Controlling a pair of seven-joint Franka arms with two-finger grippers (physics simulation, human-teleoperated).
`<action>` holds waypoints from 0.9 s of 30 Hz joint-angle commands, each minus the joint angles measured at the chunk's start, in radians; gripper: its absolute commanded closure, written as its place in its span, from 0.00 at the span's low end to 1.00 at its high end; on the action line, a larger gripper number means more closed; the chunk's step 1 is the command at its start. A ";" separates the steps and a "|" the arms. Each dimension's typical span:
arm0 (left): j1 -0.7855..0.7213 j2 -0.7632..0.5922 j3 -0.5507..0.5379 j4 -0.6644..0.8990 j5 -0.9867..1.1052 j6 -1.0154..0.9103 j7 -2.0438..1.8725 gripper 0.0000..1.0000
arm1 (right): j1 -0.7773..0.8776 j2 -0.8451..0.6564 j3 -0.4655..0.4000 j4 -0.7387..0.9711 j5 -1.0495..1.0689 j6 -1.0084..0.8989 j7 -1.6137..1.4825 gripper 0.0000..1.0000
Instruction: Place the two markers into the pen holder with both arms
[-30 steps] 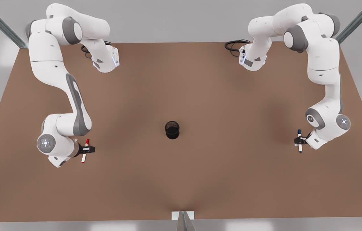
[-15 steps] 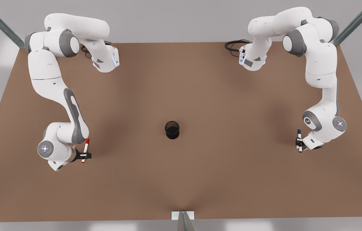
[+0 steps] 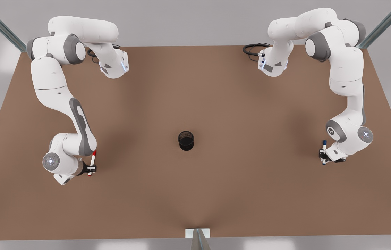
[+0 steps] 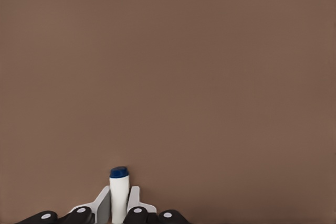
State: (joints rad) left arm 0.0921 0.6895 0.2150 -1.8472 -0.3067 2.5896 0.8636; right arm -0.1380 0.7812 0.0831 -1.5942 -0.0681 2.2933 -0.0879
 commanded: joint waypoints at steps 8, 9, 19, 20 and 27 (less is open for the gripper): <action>-0.025 -0.011 -0.014 0.253 -0.028 -0.319 -0.089 0.79 | -0.002 0.006 0.000 0.000 0.002 0.002 -0.046 0.64; -0.055 -0.036 -0.016 0.276 -0.060 -0.382 -0.152 0.79 | -0.002 0.006 0.001 0.000 0.001 0.002 -0.046 0.67; -0.543 -0.176 -0.057 0.396 -0.434 -0.270 -0.770 0.79 | 0.008 -0.082 0.057 0.022 0.001 -0.026 -0.052 0.73; -0.592 -0.174 -0.057 0.395 -0.456 -0.221 -0.772 0.79 | 0.009 -0.103 0.063 0.028 -0.001 -0.034 -0.053 0.72; -0.798 -0.104 -0.121 0.371 -0.623 0.213 -0.726 0.79 | 0.014 -0.250 0.124 0.040 0.001 -0.132 -0.046 0.72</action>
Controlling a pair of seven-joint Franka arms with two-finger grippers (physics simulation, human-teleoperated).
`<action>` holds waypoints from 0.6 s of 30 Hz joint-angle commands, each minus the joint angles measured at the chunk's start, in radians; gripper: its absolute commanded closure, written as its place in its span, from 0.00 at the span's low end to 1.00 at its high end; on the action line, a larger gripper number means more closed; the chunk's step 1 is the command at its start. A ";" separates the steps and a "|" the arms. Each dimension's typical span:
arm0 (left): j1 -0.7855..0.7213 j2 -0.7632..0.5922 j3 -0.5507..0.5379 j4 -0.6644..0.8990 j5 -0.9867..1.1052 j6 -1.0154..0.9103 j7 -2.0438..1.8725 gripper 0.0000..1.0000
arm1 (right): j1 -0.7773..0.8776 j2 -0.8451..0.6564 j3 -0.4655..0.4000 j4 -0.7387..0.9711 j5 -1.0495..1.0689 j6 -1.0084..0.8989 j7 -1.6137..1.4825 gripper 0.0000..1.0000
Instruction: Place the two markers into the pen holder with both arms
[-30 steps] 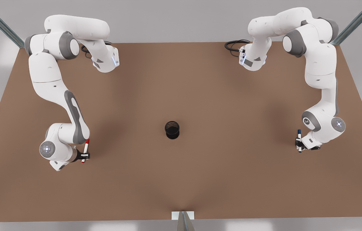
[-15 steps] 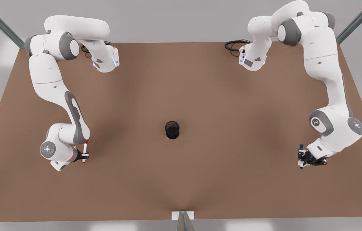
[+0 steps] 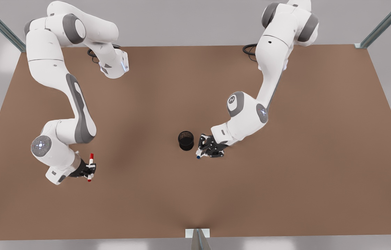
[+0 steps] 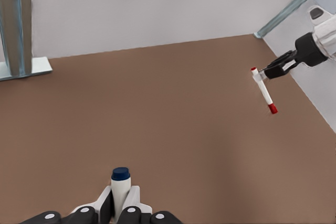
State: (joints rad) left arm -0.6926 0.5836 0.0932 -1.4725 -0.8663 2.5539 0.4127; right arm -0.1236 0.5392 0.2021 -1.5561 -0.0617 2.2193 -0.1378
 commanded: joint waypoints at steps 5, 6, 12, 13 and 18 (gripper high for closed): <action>-0.079 0.076 -0.044 -0.026 -0.074 0.490 -0.167 0.79 | -0.007 -0.125 0.026 -0.038 -0.009 -0.144 0.001 0.72; -0.099 0.073 -0.044 -0.052 -0.088 0.505 -0.169 0.79 | -0.008 -0.146 0.042 -0.058 -0.007 -0.144 0.001 0.72; -0.133 0.015 -0.044 -0.172 -0.117 0.559 -0.167 0.79 | -0.007 -0.194 0.094 -0.137 -0.007 -0.135 0.006 0.72; -0.133 0.024 -0.044 -0.172 -0.117 0.571 -0.161 0.79 | -0.002 -0.191 0.120 -0.133 -0.007 -0.132 0.006 0.72; -0.166 0.071 -0.044 -0.167 -0.108 0.651 -0.153 0.79 | 0.019 -0.186 0.234 -0.128 -0.009 -0.096 0.098 0.72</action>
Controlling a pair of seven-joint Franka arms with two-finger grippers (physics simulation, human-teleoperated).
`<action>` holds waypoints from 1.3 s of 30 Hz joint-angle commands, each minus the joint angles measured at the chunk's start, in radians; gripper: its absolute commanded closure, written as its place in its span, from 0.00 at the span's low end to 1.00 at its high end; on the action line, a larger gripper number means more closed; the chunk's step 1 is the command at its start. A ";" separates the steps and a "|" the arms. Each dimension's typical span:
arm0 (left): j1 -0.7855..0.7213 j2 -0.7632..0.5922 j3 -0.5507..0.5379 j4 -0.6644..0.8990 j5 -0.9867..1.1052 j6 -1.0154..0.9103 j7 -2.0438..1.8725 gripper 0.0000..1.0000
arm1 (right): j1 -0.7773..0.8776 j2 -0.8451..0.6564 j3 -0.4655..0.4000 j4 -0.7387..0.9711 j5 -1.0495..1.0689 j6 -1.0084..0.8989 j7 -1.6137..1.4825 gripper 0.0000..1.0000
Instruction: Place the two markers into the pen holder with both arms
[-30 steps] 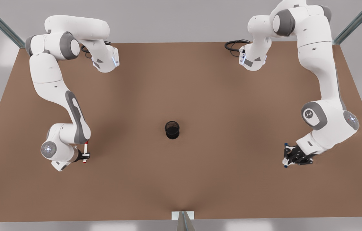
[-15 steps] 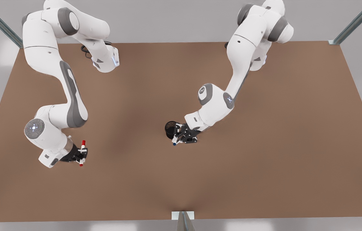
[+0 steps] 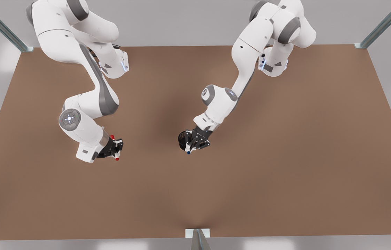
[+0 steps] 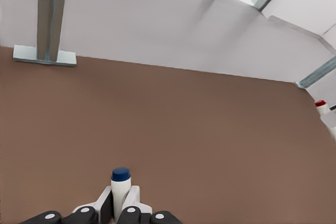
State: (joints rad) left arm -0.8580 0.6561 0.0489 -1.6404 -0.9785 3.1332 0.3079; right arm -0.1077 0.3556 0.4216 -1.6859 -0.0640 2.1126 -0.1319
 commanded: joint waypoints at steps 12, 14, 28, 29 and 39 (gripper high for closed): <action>-0.050 0.036 0.000 0.007 -0.039 0.134 -0.058 0.79 | 0.083 0.010 0.059 0.008 -0.023 0.064 0.267 0.72; -0.062 0.057 0.000 0.007 -0.034 0.165 -0.058 0.79 | 0.086 0.010 0.060 0.008 -0.023 0.064 0.267 0.72; -0.150 0.066 0.003 -0.022 -0.035 0.301 0.043 0.00 | 0.250 0.010 0.059 0.051 -0.102 0.061 0.538 0.72; -0.142 0.034 0.003 -0.065 -0.037 0.297 0.043 0.00 | 0.281 0.010 0.059 0.063 -0.125 0.055 0.612 0.72; 0.427 -0.270 0.230 -0.044 0.398 -1.019 0.222 0.00 | 0.436 0.040 0.059 0.086 -0.131 0.032 0.859 0.72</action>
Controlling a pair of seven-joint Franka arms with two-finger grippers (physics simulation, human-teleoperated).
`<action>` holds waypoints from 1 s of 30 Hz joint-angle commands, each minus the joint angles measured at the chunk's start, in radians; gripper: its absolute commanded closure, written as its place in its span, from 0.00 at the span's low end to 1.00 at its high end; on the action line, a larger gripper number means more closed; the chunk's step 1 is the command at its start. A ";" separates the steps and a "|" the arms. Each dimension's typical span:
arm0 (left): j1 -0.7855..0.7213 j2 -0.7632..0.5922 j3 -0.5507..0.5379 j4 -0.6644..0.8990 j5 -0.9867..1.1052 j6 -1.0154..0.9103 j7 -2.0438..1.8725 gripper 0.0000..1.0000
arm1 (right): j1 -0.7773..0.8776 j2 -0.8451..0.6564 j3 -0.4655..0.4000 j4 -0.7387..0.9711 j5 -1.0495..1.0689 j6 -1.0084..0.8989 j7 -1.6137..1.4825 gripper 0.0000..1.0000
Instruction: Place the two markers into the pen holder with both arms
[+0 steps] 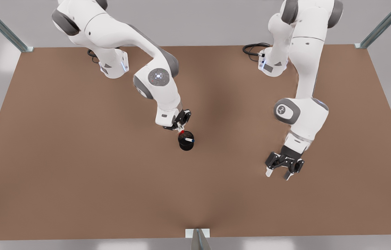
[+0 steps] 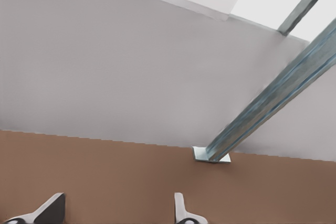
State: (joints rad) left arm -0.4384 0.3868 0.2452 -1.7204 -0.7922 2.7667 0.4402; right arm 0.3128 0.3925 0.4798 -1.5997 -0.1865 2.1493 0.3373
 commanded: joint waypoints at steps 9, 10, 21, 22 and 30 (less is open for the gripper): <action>0.280 -0.238 -0.156 0.331 0.766 -1.219 -0.477 0.00 | 0.100 0.114 -0.013 0.000 -0.353 0.273 0.580 0.73; 0.314 -0.282 -0.172 0.251 0.763 -1.158 -0.477 0.00 | 0.100 0.123 -0.015 -0.002 -0.370 0.288 0.580 0.73; 0.293 -0.206 -0.172 0.292 0.761 -1.167 -0.479 0.00 | 0.049 0.104 -0.001 -0.161 -0.617 0.417 0.566 0.74; 0.294 -0.206 -0.172 0.292 0.761 -1.167 -0.475 0.00 | 0.048 0.104 -0.003 -0.163 -0.619 0.420 0.565 0.74; 0.297 -0.198 -0.172 0.291 0.761 -1.171 -0.474 0.00 | -0.024 0.111 -0.003 -0.229 -0.656 0.563 0.517 0.74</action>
State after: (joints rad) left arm -0.1405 0.1895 0.0736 -1.4299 -0.0312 1.6047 0.0759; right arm 0.2970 0.5043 0.4770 -1.8183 -0.8206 2.6306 0.7688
